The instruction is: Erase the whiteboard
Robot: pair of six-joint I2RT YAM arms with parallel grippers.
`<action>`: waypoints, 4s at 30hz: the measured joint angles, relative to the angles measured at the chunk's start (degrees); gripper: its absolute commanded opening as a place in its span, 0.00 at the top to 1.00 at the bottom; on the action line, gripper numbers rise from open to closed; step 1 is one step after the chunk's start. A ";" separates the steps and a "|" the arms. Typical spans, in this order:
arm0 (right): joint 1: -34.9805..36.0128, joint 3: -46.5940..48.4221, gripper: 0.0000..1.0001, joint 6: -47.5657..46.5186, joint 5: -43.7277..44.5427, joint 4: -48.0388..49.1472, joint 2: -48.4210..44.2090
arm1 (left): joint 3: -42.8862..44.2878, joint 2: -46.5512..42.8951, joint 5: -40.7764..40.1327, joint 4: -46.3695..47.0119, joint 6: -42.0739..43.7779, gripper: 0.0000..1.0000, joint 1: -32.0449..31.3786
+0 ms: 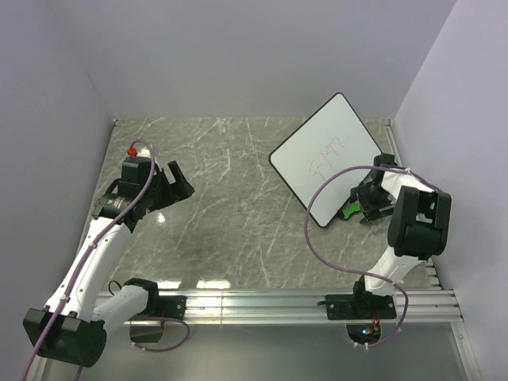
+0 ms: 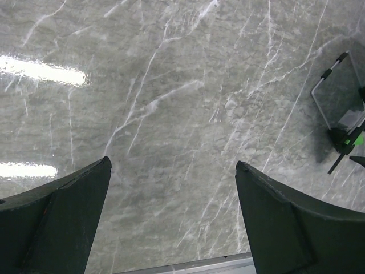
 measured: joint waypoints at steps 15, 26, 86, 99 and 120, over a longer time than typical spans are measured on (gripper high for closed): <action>2.05 -3.58 0.57 -2.73 -2.51 1.88 -2.58 | -0.04 3.50 0.46 1.07 1.51 0.05 0.00; 1.81 -4.13 0.99 -5.22 -2.43 2.40 -3.43 | -0.04 5.11 2.49 2.97 1.64 0.03 0.00; 0.17 -17.33 1.00 -6.29 -10.60 -18.18 -50.25 | 27.82 48.30 23.78 32.06 -2.69 1.00 -24.61; 0.50 -13.57 1.00 -6.01 -13.99 -13.49 -49.64 | 9.68 26.10 26.95 24.55 8.24 1.00 -23.28; 14.64 -4.85 1.00 -3.58 -15.26 23.12 -29.70 | 19.69 35.41 28.72 19.85 4.81 1.00 -22.36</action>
